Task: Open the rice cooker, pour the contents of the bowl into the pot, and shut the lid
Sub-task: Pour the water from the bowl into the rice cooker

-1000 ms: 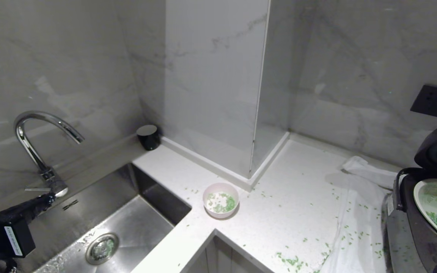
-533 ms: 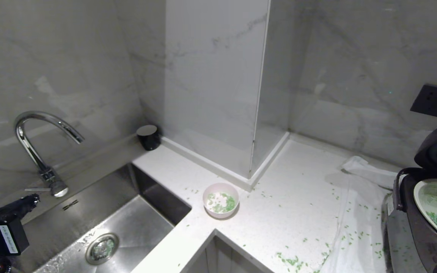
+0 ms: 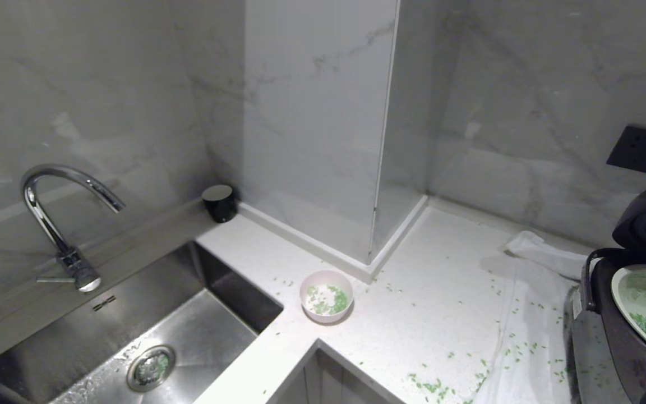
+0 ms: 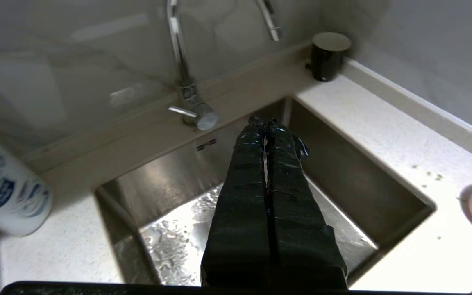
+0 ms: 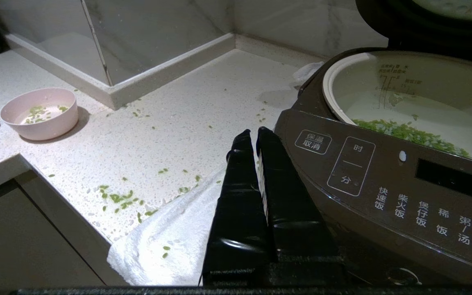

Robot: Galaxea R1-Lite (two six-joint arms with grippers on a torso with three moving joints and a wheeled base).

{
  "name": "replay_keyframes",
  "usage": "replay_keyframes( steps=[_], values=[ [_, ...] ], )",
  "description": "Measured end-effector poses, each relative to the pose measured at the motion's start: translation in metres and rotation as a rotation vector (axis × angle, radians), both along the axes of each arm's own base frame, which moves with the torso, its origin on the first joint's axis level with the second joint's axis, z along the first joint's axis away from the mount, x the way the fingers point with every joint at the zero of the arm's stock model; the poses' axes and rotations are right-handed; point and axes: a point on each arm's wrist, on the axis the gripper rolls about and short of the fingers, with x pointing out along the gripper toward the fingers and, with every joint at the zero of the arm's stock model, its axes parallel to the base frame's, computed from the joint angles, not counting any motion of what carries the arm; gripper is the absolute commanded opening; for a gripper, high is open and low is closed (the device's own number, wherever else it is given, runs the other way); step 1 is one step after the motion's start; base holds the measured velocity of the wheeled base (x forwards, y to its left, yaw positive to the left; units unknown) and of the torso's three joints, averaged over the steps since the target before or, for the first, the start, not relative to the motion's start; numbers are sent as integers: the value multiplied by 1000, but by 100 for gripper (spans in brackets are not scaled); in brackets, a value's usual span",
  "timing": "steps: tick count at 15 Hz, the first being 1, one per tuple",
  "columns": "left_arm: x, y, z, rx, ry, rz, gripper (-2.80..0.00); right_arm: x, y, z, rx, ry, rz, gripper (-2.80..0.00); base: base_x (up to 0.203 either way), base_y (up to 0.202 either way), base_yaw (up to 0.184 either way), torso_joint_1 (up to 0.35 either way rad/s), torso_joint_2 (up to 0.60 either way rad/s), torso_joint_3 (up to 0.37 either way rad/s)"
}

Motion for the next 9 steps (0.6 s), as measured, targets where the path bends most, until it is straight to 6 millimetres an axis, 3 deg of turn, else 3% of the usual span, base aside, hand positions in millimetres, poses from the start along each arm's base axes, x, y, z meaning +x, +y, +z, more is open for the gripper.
replay_keyframes(
  steps=[9],
  values=[
    [-52,0,-26,80,-129,24,-280,0,0,0,0,0,0,-280,0,0,0,0,0,0]
  ],
)
